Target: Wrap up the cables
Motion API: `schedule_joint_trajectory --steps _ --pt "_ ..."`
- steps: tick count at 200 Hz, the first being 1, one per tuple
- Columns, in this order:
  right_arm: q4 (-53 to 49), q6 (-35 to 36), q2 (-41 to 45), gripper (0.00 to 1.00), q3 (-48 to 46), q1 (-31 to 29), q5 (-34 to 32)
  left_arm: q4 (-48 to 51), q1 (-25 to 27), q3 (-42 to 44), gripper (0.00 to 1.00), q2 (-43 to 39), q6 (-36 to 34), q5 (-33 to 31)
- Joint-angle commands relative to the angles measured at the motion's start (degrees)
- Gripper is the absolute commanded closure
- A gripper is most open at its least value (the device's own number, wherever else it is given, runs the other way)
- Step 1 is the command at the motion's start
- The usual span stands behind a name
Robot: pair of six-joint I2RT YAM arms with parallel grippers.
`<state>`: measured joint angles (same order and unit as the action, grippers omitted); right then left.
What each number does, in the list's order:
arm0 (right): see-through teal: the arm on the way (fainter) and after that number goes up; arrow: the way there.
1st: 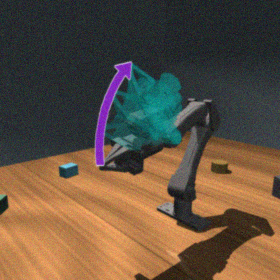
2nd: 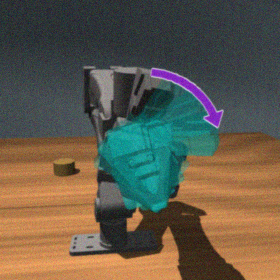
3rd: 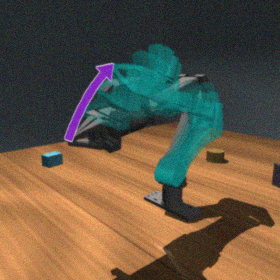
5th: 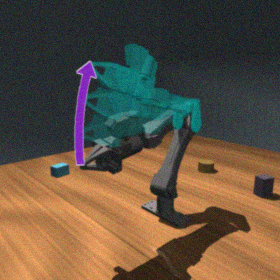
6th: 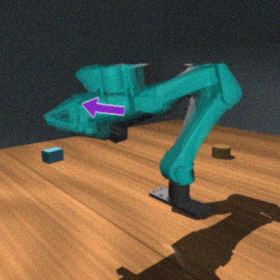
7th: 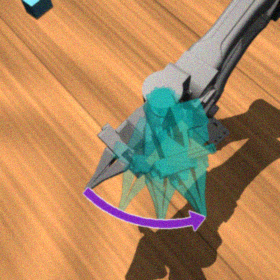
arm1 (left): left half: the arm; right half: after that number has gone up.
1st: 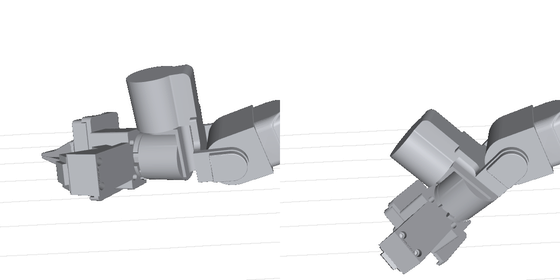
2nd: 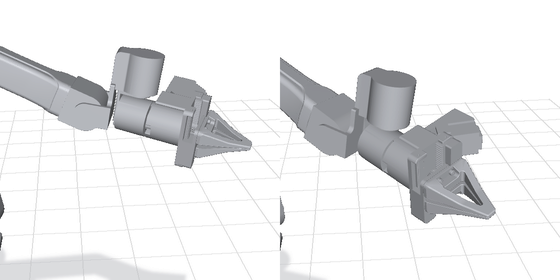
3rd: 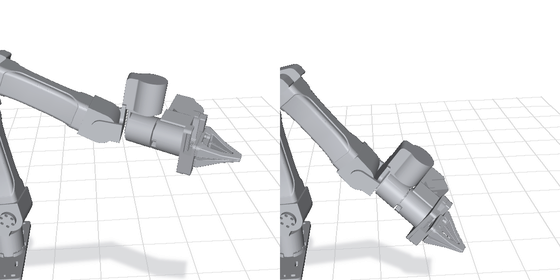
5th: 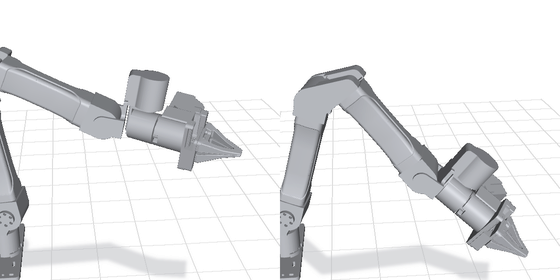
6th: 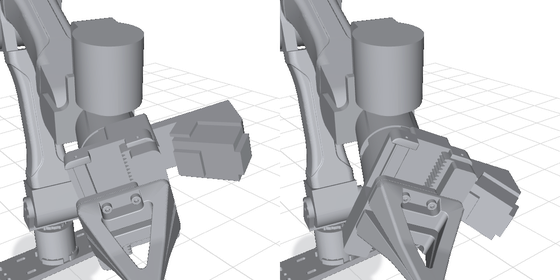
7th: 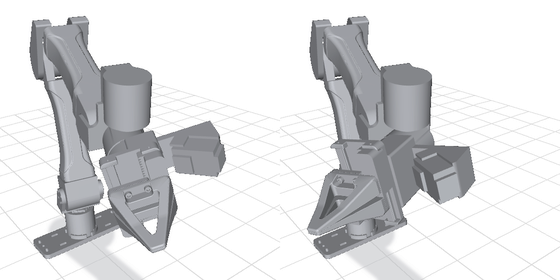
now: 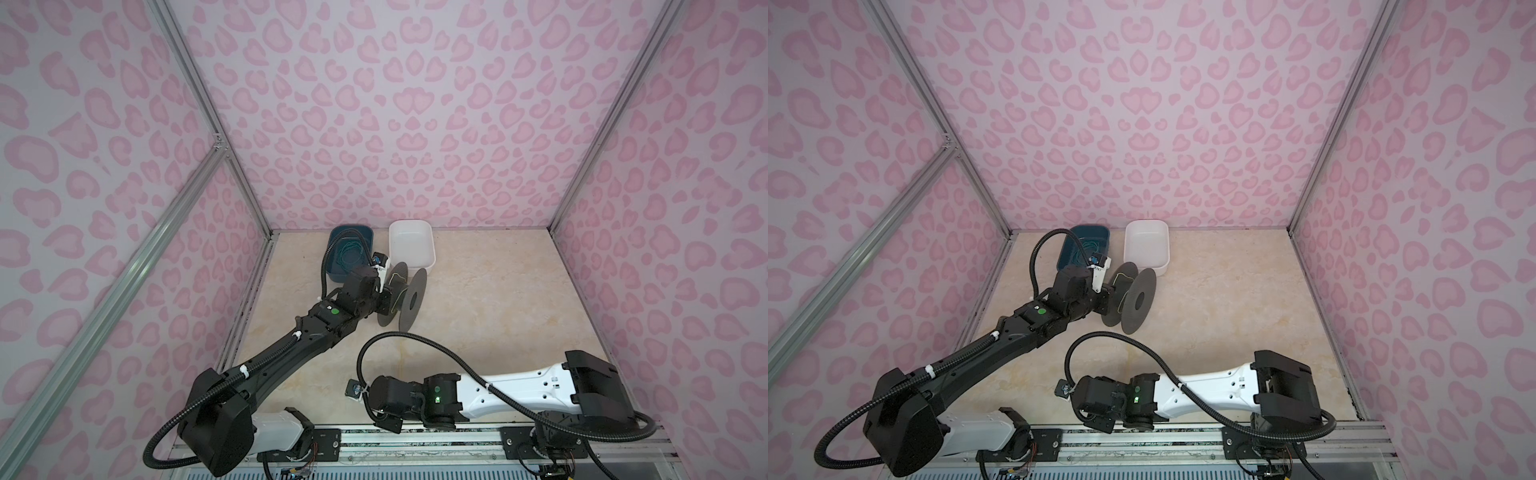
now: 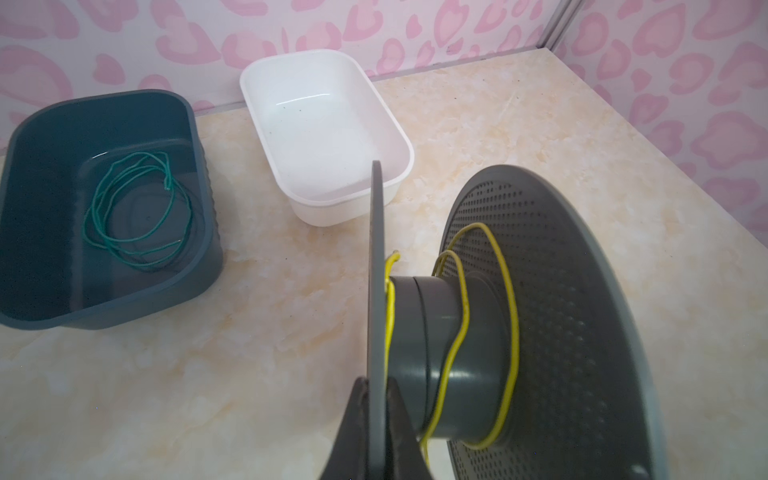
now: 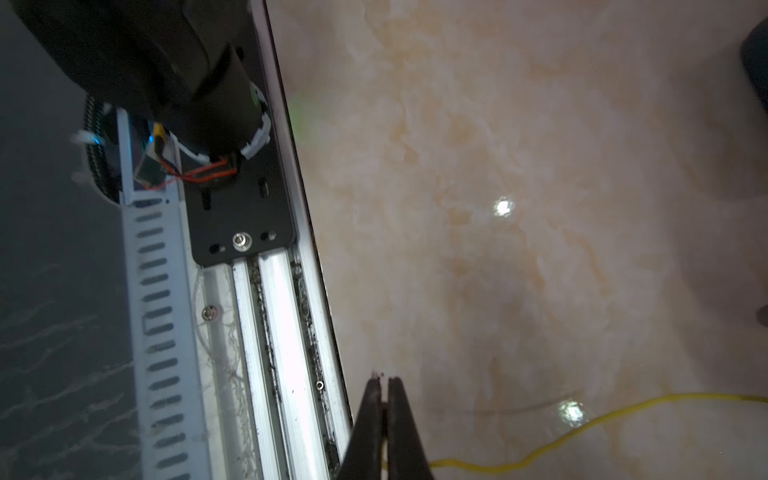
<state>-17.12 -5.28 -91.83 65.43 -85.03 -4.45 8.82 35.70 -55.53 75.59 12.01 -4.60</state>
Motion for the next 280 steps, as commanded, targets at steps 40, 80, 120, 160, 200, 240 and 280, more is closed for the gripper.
schedule_joint_trajectory --steps 40,80,120,160,200,240,280 --pt "1.6 2.4 10.4 1.0 5.2 6.8 -6.9 -4.6 -0.2 -0.8 0.96 1.7 3.2 -3.1" --pt "3.9 4.7 14.9 1.0 5.5 13.5 -8.0 -4.4 -0.1 0.3 0.97 0.4 3.2 -1.8" --pt "7.7 4.8 15.7 1.0 8.0 22.3 -4.1 -3.3 0.0 3.3 0.96 -2.5 3.7 0.9" --pt "10.3 4.7 12.9 1.0 14.0 31.9 0.9 0.0 2.4 6.3 0.96 -6.9 2.7 0.3" --pt "12.8 2.9 9.9 1.0 17.9 42.5 4.1 3.8 4.6 9.5 0.96 -11.9 1.9 -0.6" --pt "14.3 1.4 7.1 1.0 21.4 51.8 2.8 8.1 5.9 10.9 0.96 -17.0 1.3 1.0" --pt "16.0 -0.5 4.5 1.0 21.6 59.6 0.5 12.1 6.3 10.6 0.96 -22.0 0.1 2.5"
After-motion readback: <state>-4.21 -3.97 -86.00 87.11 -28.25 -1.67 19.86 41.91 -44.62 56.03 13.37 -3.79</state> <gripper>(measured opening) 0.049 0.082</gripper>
